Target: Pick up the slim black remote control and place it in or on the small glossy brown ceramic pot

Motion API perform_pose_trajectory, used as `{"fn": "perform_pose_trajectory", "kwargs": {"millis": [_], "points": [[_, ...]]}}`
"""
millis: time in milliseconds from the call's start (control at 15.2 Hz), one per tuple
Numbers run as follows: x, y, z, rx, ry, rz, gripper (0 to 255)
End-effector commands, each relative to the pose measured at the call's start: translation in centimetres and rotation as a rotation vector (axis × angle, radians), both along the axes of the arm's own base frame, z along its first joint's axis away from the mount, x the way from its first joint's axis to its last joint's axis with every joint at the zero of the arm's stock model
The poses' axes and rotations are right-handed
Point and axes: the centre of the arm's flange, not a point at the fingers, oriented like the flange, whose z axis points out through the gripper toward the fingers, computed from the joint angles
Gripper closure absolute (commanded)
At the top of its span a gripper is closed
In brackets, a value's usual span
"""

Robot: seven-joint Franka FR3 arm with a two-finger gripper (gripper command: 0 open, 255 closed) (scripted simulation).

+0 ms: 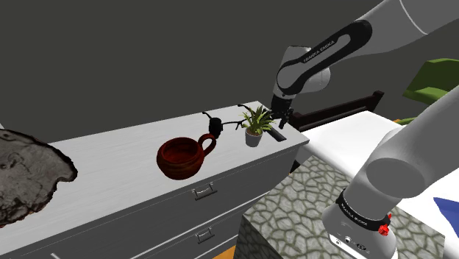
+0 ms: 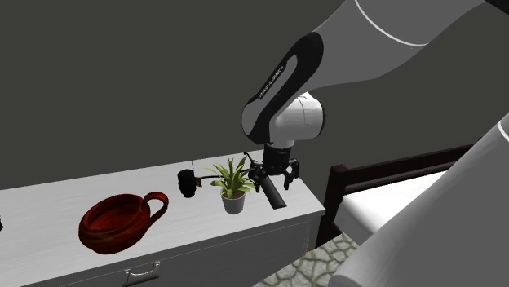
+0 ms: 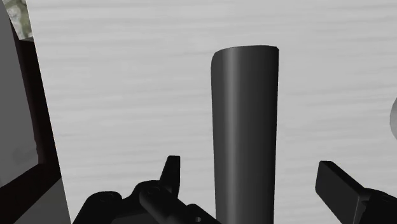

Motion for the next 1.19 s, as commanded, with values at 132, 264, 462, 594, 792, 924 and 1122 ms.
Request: {"fn": "perform_pose_trajectory", "kwargs": {"millis": [132,264,462,594,792,924,1122], "points": [[0.0,0.0,0.0,0.000,0.000,0.000,0],[0.0,0.0,0.0,0.000,0.000,0.000,255],[0.0,-0.1,0.0,0.000,0.000,0.000,255],[0.1,0.0,0.0,0.000,0.000,0.000,255],[0.0,0.0,0.0,0.000,0.000,0.000,255],[0.0,0.0,1.0,0.000,0.000,0.000,255],[0.0,0.0,2.6,0.000,0.000,0.000,255]]}}
